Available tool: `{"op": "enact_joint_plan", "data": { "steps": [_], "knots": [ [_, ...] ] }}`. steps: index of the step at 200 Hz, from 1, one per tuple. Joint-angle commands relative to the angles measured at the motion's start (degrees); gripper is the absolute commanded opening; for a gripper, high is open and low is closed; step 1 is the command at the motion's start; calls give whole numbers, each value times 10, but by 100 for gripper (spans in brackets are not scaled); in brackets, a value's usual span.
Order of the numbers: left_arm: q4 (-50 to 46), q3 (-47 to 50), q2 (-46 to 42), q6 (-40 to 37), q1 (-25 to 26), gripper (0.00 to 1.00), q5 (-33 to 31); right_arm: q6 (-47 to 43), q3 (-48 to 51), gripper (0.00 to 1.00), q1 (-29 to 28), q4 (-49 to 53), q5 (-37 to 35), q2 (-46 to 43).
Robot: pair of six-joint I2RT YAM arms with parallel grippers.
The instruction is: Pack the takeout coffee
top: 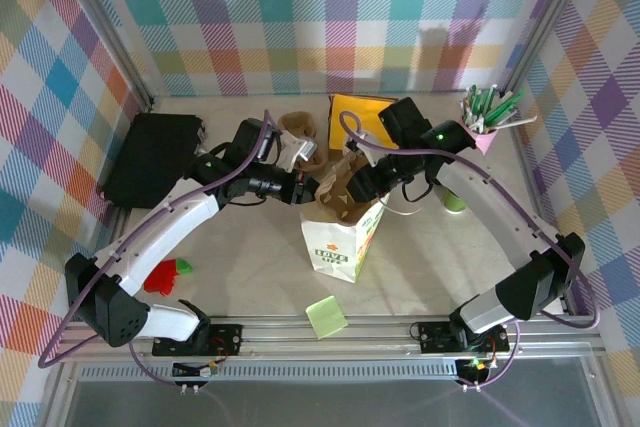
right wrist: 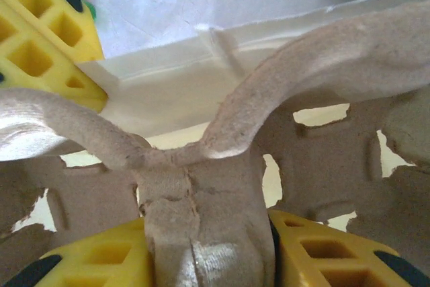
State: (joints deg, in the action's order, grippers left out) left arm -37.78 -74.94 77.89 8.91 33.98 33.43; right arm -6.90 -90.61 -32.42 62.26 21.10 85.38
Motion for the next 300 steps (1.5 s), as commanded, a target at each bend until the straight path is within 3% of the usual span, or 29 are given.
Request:
{"op": "enact_joint_plan", "data": {
  "steps": [1, 76, 101, 118, 180, 216, 255, 300],
  "knots": [
    [-35, -15, -3, -32, 3, 0, 29, 35, 13, 41, 6, -17, 2, -23],
    [-36, -17, -6, -41, 3, 0, 35, 44, 36, 40, 8, -20, -73, 2],
    [-54, -38, -11, -31, 2, 20, 0, 42, 41, 40, 8, -23, -63, -7],
    [-59, -46, -23, -15, 0, 28, -26, 37, 46, 40, 8, -22, -57, -15],
    [-37, -37, -50, 23, -1, 31, -37, 19, 59, 41, 8, -15, -43, -33],
    [-32, -29, -39, 14, 4, 39, -21, 8, 45, 41, 8, -9, -47, -18],
    [-41, -26, -14, -2, 4, 36, -44, -11, 33, 41, 8, 3, -66, -8],
    [-34, -8, -1, -3, 4, 24, -30, -3, 23, 41, 8, 10, -89, -1]
  ]
}}
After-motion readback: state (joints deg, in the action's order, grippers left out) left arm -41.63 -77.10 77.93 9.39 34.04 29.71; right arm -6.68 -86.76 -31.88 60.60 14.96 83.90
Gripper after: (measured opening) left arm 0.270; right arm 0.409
